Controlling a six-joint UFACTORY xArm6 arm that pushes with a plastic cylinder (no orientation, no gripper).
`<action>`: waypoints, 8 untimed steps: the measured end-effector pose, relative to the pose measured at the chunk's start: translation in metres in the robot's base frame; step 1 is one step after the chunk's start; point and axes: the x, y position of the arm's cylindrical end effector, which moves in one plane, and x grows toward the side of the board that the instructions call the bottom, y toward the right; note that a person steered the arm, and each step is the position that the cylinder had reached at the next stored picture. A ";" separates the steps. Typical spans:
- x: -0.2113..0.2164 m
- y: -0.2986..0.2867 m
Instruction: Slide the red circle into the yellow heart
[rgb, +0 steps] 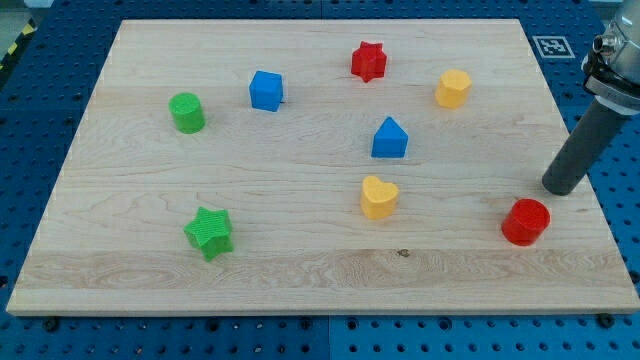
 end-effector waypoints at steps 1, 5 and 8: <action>0.007 0.010; 0.034 0.017; 0.050 -0.009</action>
